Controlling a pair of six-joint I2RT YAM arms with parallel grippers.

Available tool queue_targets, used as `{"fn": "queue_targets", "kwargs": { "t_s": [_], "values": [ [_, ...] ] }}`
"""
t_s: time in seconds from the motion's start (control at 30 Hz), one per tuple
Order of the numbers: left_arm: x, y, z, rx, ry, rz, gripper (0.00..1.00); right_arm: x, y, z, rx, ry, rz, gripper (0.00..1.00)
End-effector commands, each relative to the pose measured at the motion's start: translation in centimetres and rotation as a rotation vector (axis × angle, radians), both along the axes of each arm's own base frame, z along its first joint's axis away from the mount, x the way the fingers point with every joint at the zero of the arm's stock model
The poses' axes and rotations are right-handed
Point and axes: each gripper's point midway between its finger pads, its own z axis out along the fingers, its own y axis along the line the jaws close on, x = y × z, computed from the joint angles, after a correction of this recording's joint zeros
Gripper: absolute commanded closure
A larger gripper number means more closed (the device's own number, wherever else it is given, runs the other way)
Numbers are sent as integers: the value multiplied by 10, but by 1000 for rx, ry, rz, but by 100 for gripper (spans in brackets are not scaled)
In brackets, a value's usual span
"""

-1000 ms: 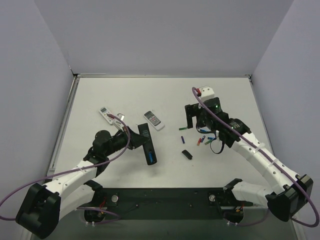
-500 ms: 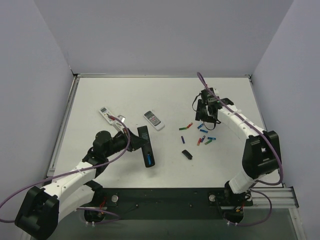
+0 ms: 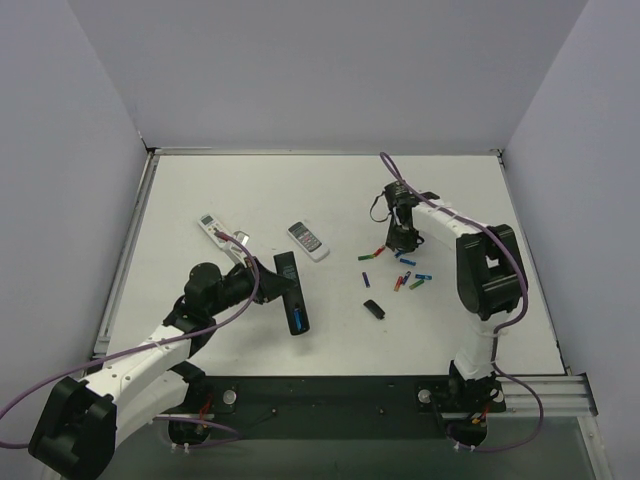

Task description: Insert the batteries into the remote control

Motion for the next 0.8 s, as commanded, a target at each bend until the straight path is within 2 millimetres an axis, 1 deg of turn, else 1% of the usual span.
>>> {"fn": "queue_targets", "kwargs": {
  "t_s": [0.0, 0.17, 0.33, 0.43, 0.47, 0.5, 0.53, 0.6, 0.63, 0.67, 0.7, 0.73, 0.77],
  "values": [
    [3, 1, 14, -21, -59, 5, 100, 4, -9, 0, -40, 1, -57, 75],
    [4, 0, 17, -26, -62, 4, 100, 4, -7, -14, -38, 22, -57, 79],
    [4, 0, 20, -36, -65, 3, 100, 3, -6, -20, -30, 30, -53, 83],
    [4, 0, 22, -48, -61, 6, 100, 0, -6, -18, -26, 27, -48, 88],
    [3, 0, 21, -52, -55, 6, 100, -1, -6, -18, -22, 26, -42, 95],
    [3, -1, 23, -58, -59, 6, 100, -6, -7, -19, -21, 34, -38, 98],
    [4, -1, 23, -62, -57, 8, 100, -4, -6, -11, -11, 13, -33, 100],
    [5, -1, 25, -78, -57, 15, 100, -11, -3, -6, -8, 8, -5, 100],
    [5, -1, 25, -82, -57, 17, 100, -11, -1, 8, 1, -24, 12, 100],
    [6, -1, 26, -92, -52, 23, 100, -14, 2, 14, 6, -36, 32, 100],
    [7, -1, 27, -102, -60, 27, 100, -17, 11, 22, 10, -51, 81, 100],
    [7, -1, 28, -110, -58, 31, 100, -20, 18, 39, 33, -85, 112, 100],
    [9, 0, 26, -116, -45, 41, 100, -23, 24, 47, 43, -101, 142, 100]
  ]
}}
